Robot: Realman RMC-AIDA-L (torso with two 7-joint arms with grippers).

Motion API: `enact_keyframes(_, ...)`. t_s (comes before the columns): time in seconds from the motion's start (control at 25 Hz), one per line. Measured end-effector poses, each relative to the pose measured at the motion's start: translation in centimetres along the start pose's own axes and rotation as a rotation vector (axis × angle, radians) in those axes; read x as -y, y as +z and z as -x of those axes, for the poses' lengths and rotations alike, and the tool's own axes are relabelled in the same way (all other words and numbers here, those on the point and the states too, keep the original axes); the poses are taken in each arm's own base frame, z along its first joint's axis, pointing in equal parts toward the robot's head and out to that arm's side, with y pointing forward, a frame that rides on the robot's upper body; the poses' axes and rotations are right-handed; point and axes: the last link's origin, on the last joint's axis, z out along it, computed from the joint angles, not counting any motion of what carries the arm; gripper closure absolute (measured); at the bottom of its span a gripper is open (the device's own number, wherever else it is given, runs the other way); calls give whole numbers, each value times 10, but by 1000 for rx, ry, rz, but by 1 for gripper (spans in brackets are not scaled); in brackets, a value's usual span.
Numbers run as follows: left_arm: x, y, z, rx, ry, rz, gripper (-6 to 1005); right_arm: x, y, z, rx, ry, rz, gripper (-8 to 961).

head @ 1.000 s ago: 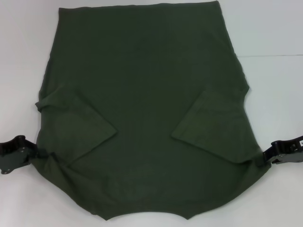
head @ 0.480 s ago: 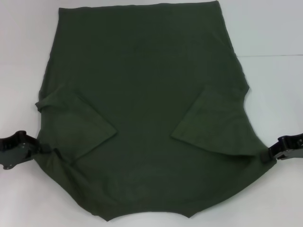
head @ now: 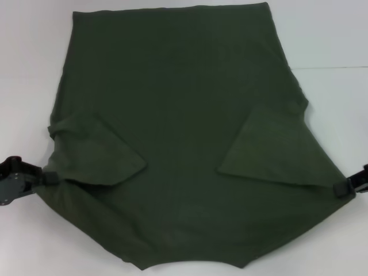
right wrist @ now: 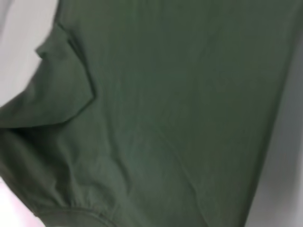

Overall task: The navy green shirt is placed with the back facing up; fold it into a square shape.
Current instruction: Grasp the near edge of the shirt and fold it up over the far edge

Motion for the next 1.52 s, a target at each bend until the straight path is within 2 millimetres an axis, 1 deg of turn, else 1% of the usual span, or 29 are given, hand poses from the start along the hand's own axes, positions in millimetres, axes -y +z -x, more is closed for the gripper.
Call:
enact_keyframes(0.12,0,-4,3,14,3,9,910,2,-8,-8,3,-4,22,923)
enact_keyframes(0.16,-1,-10,7,38,6,21,910,2,-10,-11,4,-3,27,923)
enact_keyframes(0.2,-1,-11,8,45,8,23,909,4,-12,-14,5,0,30,923)
enact_keyframes(0.24,-2,-15,11,68,13,26,909,6,-17,-21,4,4,38,923)
enact_keyframes(0.28,-2,-15,11,68,13,26,909,6,-17,-21,4,4,38,923)
enact_keyframes(0.36,-5,-23,15,106,23,25,908,8,-22,-27,7,6,50,924)
enact_keyframes(0.48,-9,-33,16,131,36,32,907,10,-34,-30,38,8,68,924)
enact_keyframes(0.56,-12,-37,12,113,39,42,907,10,-41,-28,79,10,79,924)
enact_keyframes(0.68,-19,-40,0,60,40,64,906,9,-48,-15,140,8,73,924)
enact_keyframes(0.76,-28,-41,-17,-15,38,87,905,7,-52,-1,188,14,59,923)
enact_keyframes(0.92,-42,-35,-50,-151,48,109,904,2,-58,33,296,20,24,923)
enact_keyframes(1.04,-53,-25,-73,-236,64,114,903,-3,-58,57,387,18,11,924)
enact_keyframes(1.12,-60,-14,-88,-301,80,110,902,-5,-55,71,448,22,3,924)
enact_keyframes(1.24,-62,1,-102,-387,96,100,901,-5,-49,88,544,41,-7,924)
enact_keyframes(1.36,-63,18,-111,-461,117,88,900,-5,-40,101,606,52,-17,923)
enact_keyframes(1.52,-64,42,-115,-540,160,68,899,-6,-22,116,663,39,-60,923)
